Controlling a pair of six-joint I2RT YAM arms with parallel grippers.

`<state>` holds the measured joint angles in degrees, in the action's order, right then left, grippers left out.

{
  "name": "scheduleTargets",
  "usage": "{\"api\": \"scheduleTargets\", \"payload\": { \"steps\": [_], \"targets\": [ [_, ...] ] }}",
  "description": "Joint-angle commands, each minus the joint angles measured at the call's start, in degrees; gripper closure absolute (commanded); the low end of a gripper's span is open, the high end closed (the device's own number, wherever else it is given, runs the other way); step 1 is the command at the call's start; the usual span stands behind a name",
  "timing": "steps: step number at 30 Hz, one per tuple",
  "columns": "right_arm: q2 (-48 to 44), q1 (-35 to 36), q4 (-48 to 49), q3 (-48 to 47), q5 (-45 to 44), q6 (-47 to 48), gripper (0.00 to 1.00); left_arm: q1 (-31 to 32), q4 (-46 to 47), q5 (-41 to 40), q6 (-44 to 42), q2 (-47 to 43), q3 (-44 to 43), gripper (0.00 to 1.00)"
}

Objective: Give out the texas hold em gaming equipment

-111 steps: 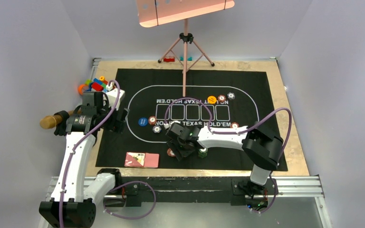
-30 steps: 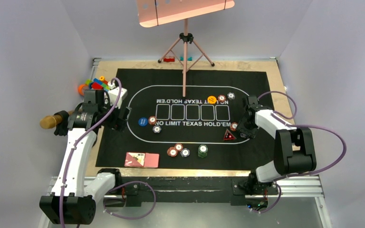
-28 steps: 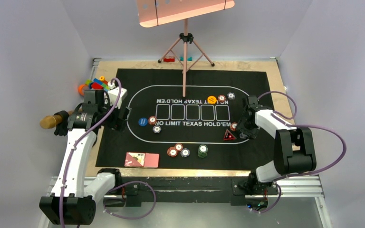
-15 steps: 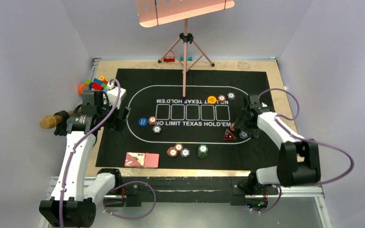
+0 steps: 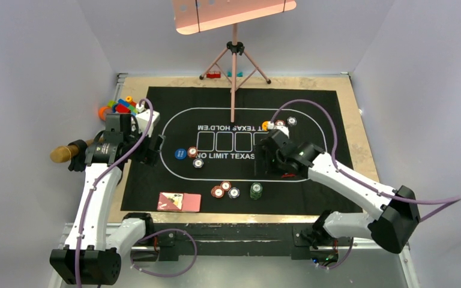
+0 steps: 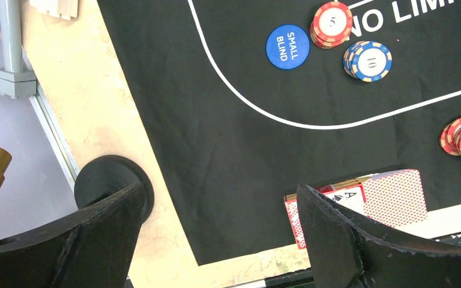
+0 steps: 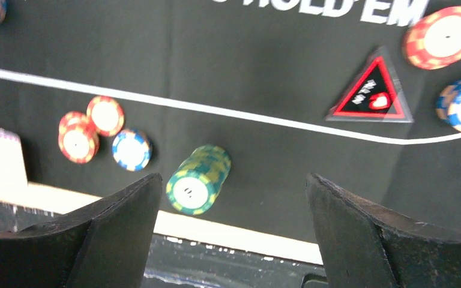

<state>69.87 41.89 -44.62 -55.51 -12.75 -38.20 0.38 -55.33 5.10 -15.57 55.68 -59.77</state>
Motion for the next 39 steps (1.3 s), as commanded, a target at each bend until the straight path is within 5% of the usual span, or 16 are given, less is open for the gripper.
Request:
{"api": "scheduleTargets", "payload": {
  "steps": [1, 8, 19, 33, 39],
  "targets": [
    [1.11, 7.55, -1.39, -0.38, -1.93, -2.09, 0.07, -0.38, 1.8, -0.66, 0.68, 0.21, -0.43, 0.0],
    [8.4, 16.27, -0.81, -1.69, -3.35, -3.36, 0.05, -0.38, 1.65, -1.06, 0.87, 0.61, -0.58, 0.0],
    [12.97, 17.09, 1.39, -0.29, -4.59, -3.68, 0.1, -0.38, 1.59, -1.05, 0.88, 0.32, -0.61, 0.0],
    [14.44, 17.09, 4.46, 0.75, -1.64, -3.8, 0.43, -0.38, 1.69, -1.71, 0.07, -0.52, 0.06, 0.0],
    [13.3, 17.13, 4.15, 0.68, -2.0, -3.9, 0.7, -0.38, 1.72, -1.75, 0.1, -0.83, 0.18, 0.0]
  ]
}}
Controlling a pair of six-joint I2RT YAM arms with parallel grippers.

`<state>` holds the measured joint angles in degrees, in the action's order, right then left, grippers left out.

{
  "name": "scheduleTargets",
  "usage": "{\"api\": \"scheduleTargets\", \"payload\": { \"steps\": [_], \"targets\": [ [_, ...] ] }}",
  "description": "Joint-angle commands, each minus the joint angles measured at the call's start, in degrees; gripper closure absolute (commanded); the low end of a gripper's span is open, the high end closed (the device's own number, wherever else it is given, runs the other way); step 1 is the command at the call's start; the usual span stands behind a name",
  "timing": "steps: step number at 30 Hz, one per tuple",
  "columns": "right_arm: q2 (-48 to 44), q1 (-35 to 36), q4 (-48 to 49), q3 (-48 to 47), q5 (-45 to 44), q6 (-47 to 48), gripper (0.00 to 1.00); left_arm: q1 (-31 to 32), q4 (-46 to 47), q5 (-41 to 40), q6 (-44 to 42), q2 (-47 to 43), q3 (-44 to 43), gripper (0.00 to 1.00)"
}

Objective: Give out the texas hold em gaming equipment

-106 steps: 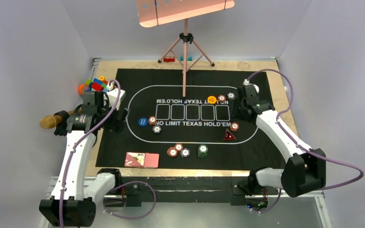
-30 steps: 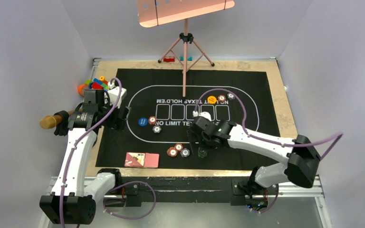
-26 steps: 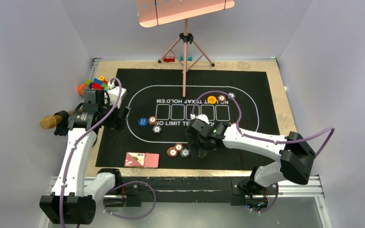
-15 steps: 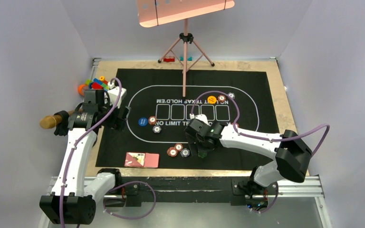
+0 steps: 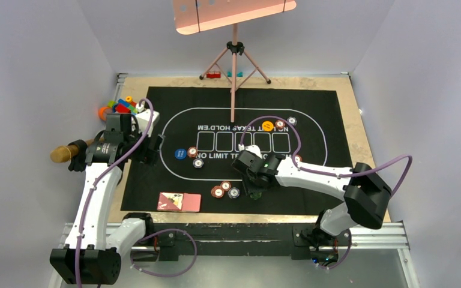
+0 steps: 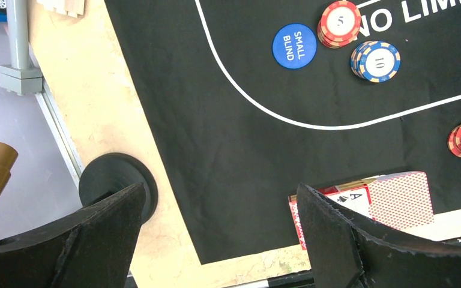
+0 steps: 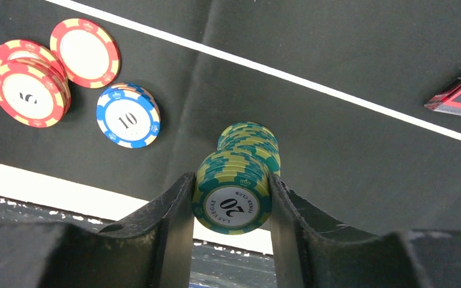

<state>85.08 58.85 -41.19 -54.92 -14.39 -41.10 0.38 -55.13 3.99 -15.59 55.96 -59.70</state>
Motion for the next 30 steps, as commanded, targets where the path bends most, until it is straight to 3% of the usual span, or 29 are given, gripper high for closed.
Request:
{"api": "scheduleTargets", "payload": {
  "steps": [1, 13, 21, 25, 30],
  "targets": [
    [-2.08, 0.13, 0.56, 0.0, -0.4, -1.0, 0.73, -0.38, 1.52, -0.72, 0.09, -1.04, 0.11, 0.0],
    [-3.61, 0.08, -5.96, -4.29, -4.74, -0.02, 0.86, -0.38, 1.57, -0.82, -0.02, -1.3, 0.31, 0.0],
    [-2.81, 0.04, -10.12, -11.86, -5.69, 2.13, 0.88, -0.38, 1.76, -0.84, -0.12, -1.61, 0.46, 0.0],
    [1.33, 0.04, -9.48, -17.42, -5.74, 5.18, 0.89, -0.38, 1.63, -0.76, -0.06, -1.73, 0.38, 0.0],
    [14.06, -0.17, -8.73, -33.4, -6.29, 10.62, 0.91, -0.38, 1.21, -0.31, 0.22, -1.62, -0.08, 0.0]
  ]
}}
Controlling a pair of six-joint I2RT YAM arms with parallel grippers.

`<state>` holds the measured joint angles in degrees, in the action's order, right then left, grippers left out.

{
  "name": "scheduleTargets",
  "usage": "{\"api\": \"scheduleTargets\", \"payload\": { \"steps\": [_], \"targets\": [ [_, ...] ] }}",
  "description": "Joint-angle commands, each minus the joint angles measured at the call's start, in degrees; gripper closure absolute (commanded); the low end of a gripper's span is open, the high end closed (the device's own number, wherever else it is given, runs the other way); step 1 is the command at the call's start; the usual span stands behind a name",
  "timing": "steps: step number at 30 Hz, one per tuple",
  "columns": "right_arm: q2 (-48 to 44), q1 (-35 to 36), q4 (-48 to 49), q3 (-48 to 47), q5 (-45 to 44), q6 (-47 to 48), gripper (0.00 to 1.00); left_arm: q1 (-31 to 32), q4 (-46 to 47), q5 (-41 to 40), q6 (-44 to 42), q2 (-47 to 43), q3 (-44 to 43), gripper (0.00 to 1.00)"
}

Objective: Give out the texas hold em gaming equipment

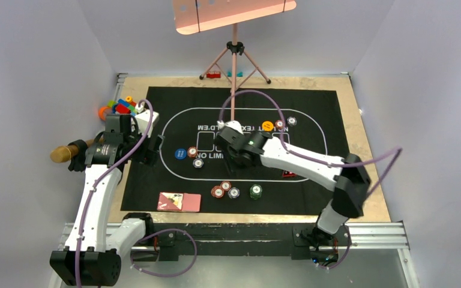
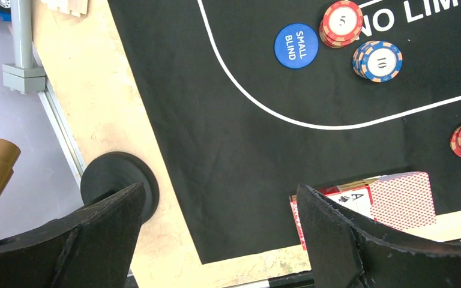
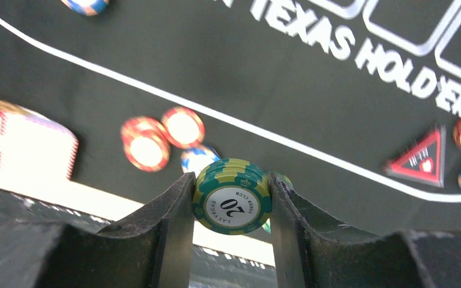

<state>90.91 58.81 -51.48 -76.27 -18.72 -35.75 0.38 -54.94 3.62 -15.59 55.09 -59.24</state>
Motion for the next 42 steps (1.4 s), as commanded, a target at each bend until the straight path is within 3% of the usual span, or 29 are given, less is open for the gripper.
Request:
{"api": "scheduleTargets", "payload": {
  "steps": [1, 7, 15, 33, 38, 42],
  "targets": [
    [11.21, -0.29, 1.56, -15.52, -1.82, 6.23, 0.91, -0.38, 0.93, 0.09, 0.29, -0.76, -0.52, 0.0],
    [28.27, -3.36, 1.79, -35.07, 0.8, 9.69, 0.94, -0.38, 0.81, 0.17, 0.37, -1.2, -0.48, 0.0],
    [41.13, -6.58, 3.28, -46.35, 5.4, 10.17, 0.95, -0.38, 0.62, 0.51, -0.3, -1.21, -0.35, 0.0],
    [47.65, -7.57, 7.27, -45.1, 11.06, 9.35, 0.89, -0.38, 1.06, -0.39, -1.13, -1.38, -0.13, 0.0],
    [48.08, -7.57, 6.57, -45.08, 10.6, 9.56, 0.76, -0.38, 0.99, -0.54, -1.19, -1.68, 0.09, 0.0],
    [48.97, -7.52, 5.73, -45.62, 10.65, 9.47, 0.49, -0.38, 0.91, -0.71, -1.19, -1.86, 0.11, 0.0]
  ]
}}
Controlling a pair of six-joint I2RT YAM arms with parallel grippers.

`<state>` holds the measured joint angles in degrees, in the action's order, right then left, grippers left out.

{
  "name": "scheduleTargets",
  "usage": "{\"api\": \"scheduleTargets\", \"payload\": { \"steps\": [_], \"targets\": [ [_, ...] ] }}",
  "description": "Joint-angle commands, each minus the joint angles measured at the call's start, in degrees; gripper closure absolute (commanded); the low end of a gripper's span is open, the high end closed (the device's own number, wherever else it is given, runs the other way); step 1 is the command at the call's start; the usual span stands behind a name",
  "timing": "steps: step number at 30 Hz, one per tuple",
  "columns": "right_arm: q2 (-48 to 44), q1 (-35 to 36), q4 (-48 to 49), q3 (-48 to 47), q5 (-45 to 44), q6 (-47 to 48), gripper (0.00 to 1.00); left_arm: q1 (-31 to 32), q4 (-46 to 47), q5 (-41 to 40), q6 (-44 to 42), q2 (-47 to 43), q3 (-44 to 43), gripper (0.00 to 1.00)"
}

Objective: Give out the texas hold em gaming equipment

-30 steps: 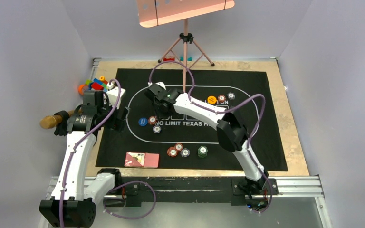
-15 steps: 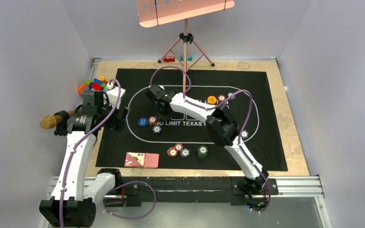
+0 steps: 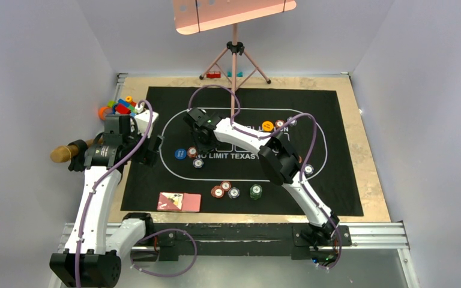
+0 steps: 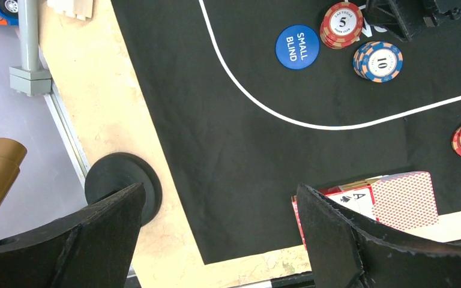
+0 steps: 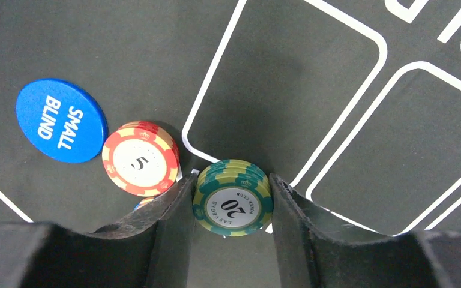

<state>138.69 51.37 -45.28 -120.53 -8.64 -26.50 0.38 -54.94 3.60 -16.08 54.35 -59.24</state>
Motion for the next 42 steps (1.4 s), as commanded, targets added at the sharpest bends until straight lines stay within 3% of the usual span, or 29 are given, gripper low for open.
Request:
{"api": "scheduleTargets", "payload": {
  "steps": [1, 4, 8, 16, 20, 24, 28, 31, 42],
  "targets": [
    [1.34, -0.13, -0.63, -1.44, 0.47, 0.26, 0.44, -0.38, 0.96, -0.69, -0.79, -1.24, 0.1, 0.0],
    [0.55, -0.07, -0.84, -1.37, -0.25, 0.58, 0.34, -0.38, 0.71, -0.57, -0.77, -1.37, 0.01, 0.0],
    [-1.39, -0.37, -1.95, -2.57, -1.5, 1.2, 0.27, -0.38, 0.59, -0.69, -0.83, -1.45, 0.08, 0.0],
    [-12.91, -1.18, -3.96, -0.88, -6.05, 2.61, 0.27, -0.38, 0.29, -0.39, -0.71, -1.85, 0.09, 0.0],
    [-22.51, -1.23, -3.64, 7.14, -7.71, 2.84, 0.27, -0.38, 0.28, -0.43, -0.95, -1.88, 0.14, 0.0],
    [-33.77, -1.19, -2.87, 21.91, -9.88, 1.35, 0.24, -0.38, -0.08, -0.3, -0.84, -2.02, -0.46, 0.0],
    [-44.53, -0.31, 0.8, 40.94, -10.6, -2.09, 0.12, -0.38, -0.26, 0.3, -0.83, -1.91, -0.69, 0.0],
    [-50.46, 0.85, 1.48, 50.21, -10.0, -4.98, 0.09, -0.38, -0.42, 0.97, -0.77, -1.66, -0.54, 0.0],
    [-56.13, 6.19, 4.61, 63.04, -7.36, -10.41, 0.03, -0.38, -0.52, 0.9, -0.75, -1.26, -0.35, 0.0]
  ]
}}
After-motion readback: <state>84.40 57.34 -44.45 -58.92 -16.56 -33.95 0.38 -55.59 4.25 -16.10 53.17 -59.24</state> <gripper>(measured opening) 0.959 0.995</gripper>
